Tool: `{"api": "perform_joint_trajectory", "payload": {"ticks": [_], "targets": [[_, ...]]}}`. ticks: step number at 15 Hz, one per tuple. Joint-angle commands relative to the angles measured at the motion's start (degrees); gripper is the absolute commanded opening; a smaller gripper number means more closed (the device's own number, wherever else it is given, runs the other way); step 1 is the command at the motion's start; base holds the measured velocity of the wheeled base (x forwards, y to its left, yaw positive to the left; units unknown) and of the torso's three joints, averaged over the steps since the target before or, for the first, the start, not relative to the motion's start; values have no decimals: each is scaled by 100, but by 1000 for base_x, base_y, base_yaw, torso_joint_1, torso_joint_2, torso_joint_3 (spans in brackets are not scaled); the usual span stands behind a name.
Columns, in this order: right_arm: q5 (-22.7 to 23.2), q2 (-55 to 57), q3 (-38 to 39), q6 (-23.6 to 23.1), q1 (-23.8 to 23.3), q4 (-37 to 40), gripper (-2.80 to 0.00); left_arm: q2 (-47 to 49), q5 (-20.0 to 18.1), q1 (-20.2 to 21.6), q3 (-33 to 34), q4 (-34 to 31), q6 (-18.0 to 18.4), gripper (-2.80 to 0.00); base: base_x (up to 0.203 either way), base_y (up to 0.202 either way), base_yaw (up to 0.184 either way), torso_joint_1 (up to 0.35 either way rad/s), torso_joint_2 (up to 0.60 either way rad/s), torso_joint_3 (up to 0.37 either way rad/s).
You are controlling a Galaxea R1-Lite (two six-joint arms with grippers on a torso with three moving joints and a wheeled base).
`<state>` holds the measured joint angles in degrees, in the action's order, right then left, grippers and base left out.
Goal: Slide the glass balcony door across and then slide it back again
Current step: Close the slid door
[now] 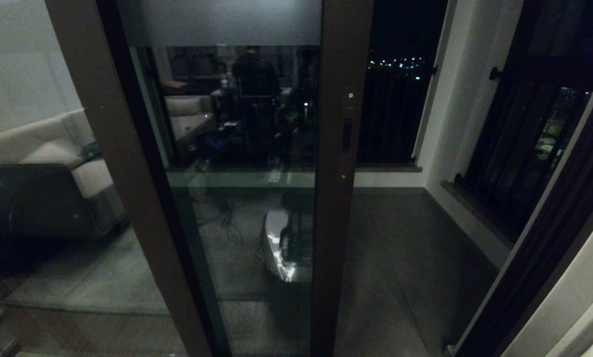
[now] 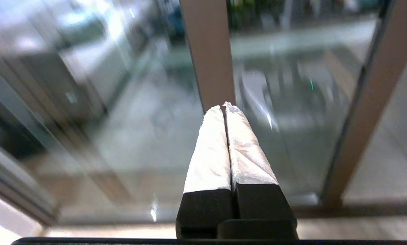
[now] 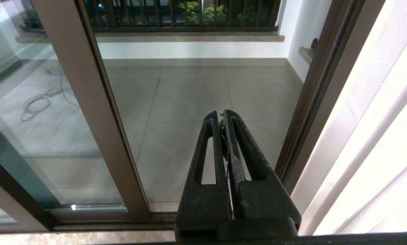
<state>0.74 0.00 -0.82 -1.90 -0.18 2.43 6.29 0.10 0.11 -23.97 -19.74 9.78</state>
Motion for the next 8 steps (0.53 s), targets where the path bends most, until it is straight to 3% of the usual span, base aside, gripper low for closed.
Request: {"api": "perform_joint_trajectory", "payload": {"ticks": [1,3,5,6,8], "targets": [[5,9,2,-3,1,4,-280,-628,-61,-19,577,-115,-512,-280,0,0,0,0,0,0],[5,9,3,-3,1,4,-280,-633,-282,-19,1280,197,-258,-280,0,0,0,0,0,0],[5,9,3,-3,1,4,-280,-634,-400,-23,2072,1239,111,-280,0,0,0,0,0,0],[5,9,-3,2,1,4,-280,-636,-430,-23,2188,1566,117,-280,0,0,0,0,0,0],[5,9,3,-3,1,4,-280,-637,-350,-28,2234,1485,-413,-280,0,0,0,0,0,0]]}}
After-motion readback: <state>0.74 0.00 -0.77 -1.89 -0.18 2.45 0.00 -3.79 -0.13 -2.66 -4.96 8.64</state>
